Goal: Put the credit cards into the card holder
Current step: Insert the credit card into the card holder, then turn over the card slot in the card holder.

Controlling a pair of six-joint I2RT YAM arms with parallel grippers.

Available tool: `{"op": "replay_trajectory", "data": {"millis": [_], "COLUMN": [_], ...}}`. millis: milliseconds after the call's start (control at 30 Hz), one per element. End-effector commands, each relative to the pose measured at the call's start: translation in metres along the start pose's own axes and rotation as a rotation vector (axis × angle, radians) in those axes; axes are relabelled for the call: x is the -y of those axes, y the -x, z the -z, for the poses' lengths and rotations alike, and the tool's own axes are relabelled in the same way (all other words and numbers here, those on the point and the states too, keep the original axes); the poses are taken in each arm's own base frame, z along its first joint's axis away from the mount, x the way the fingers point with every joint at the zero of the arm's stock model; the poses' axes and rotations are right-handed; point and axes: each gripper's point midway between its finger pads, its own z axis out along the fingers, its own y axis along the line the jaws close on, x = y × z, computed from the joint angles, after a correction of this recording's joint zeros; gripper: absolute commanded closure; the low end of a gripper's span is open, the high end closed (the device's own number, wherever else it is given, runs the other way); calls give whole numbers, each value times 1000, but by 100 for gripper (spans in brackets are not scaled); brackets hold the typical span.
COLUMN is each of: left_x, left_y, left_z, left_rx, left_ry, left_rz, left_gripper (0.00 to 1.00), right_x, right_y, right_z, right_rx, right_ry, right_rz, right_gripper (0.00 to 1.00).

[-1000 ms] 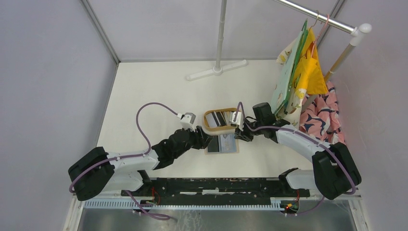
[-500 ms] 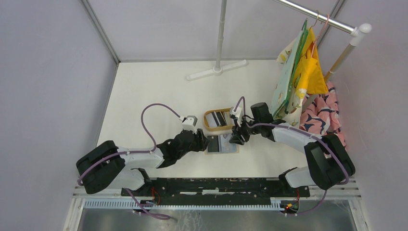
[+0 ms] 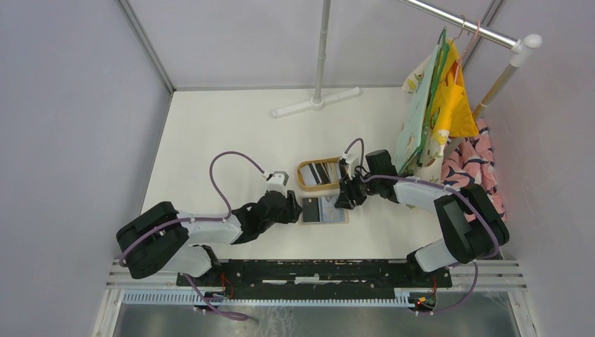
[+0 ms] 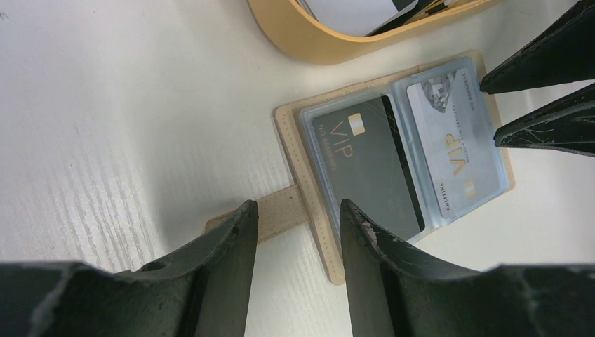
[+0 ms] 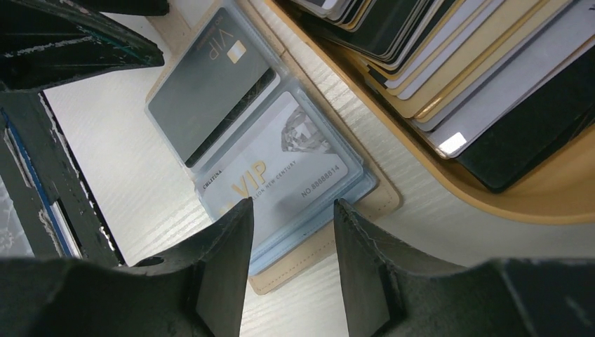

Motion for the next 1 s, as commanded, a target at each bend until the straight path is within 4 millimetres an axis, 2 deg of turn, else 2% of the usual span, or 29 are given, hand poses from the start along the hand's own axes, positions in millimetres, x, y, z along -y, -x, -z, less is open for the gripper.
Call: {"op": "replay_trajectory", "data": {"millis": [0,333,533,967], "left_x": [15,21,25,35], "left_y": [16,6,1,3], "left_z": [-5,-13,-17,-15], "left_rx": [39,-3,-23,-20], "left_ry": [-16,-43,-58,-116], "left_rz": [68,64,60,62], "left_gripper": [48,53,57,57], "right_x": [8,-4,-12,-27], "right_y": [10,4,17,21], "right_z": [-1,-7,-1,0], "right_rx": [30,11,71,89], "right_ry": [-29,64,137,237], "right_rz": [-44,-142,-159,-195], "right_gripper": [49,49,51,53]}}
